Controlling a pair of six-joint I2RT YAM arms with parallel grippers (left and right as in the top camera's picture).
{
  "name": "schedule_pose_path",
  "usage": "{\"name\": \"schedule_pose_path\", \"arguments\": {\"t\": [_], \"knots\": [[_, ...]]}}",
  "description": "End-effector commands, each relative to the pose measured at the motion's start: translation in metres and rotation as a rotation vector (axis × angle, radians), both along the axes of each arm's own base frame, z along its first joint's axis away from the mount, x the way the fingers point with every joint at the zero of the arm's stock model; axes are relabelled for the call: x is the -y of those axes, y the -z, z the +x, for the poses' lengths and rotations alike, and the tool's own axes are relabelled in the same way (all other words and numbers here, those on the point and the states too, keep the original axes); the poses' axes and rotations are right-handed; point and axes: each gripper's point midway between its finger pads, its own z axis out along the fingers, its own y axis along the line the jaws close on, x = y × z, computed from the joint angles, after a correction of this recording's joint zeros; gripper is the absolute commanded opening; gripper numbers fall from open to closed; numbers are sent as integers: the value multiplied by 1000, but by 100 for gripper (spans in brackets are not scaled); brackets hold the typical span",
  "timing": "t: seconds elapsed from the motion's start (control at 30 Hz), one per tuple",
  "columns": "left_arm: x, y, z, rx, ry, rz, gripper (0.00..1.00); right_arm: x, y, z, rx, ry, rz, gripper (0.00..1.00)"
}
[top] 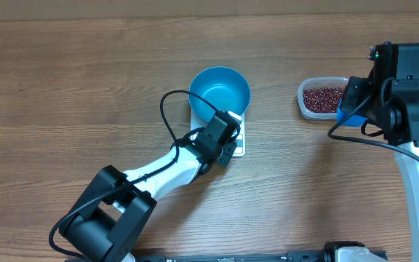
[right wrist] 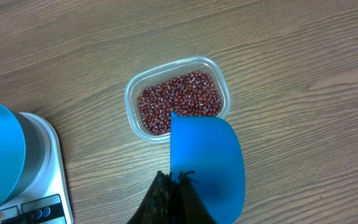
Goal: Scoop item into bowl and weigh 150g on scale
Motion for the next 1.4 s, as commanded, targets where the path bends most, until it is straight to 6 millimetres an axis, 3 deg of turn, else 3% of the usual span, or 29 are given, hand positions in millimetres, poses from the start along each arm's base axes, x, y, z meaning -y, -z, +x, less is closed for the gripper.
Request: {"name": "schedule_pose_path", "arguments": {"t": [0.0,1.37], "knots": [[-1,10,-5,-19,16,19,4,1,-11,2,34,6,4,4],[-4,16,-7,-33,14,34,4,1,-11,1,31,6,3,4]]}}
